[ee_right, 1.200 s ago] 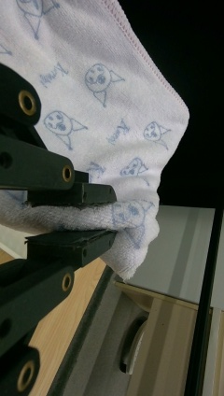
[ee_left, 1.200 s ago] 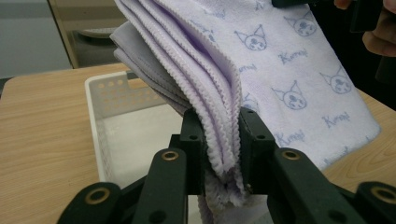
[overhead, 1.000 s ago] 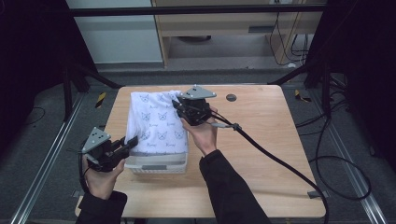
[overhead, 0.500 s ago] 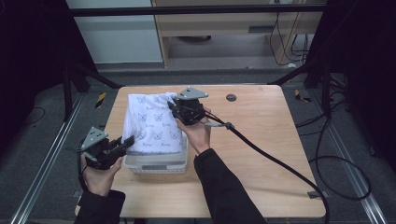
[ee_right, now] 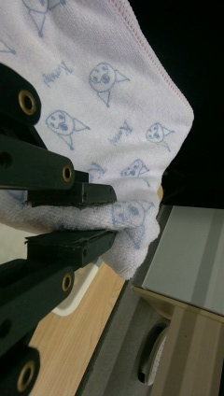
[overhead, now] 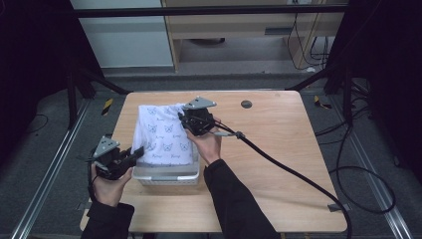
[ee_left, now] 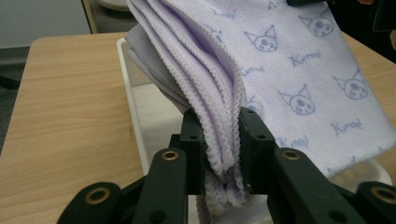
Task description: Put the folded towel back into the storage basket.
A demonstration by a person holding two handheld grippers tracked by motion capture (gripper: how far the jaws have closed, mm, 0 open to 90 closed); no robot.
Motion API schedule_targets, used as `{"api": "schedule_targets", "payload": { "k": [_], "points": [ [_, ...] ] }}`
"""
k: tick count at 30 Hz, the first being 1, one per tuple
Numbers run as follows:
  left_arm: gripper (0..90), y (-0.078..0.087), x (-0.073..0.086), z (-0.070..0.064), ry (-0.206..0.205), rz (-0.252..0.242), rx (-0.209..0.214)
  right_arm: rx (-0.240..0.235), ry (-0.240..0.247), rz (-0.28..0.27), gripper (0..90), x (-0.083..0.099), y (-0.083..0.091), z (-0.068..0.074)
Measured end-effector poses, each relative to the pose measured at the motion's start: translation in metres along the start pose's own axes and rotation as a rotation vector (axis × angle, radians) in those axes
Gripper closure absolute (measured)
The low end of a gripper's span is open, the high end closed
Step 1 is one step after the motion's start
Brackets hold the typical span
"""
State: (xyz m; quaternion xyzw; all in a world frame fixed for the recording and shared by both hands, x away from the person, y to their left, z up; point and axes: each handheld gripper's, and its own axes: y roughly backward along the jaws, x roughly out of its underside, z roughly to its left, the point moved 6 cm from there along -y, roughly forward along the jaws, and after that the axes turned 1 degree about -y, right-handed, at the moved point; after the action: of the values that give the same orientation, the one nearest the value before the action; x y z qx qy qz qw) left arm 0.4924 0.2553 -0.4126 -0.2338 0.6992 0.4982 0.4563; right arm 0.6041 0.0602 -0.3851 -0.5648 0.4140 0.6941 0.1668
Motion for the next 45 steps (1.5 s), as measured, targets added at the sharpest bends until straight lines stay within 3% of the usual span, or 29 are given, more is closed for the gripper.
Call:
{"api": "schedule_targets", "payload": {
  "k": [13,45],
  "points": [
    [73.0,-0.011,0.009,0.003,-0.009,0.036,-0.012,0.015,0.014,0.040,77.7,0.013,-0.011,-0.001],
    [73.0,-0.037,0.031,0.005,-0.042,0.121,-0.033,0.023,-0.028,0.116,77.2,0.047,-0.034,-0.007]
  ]
}}
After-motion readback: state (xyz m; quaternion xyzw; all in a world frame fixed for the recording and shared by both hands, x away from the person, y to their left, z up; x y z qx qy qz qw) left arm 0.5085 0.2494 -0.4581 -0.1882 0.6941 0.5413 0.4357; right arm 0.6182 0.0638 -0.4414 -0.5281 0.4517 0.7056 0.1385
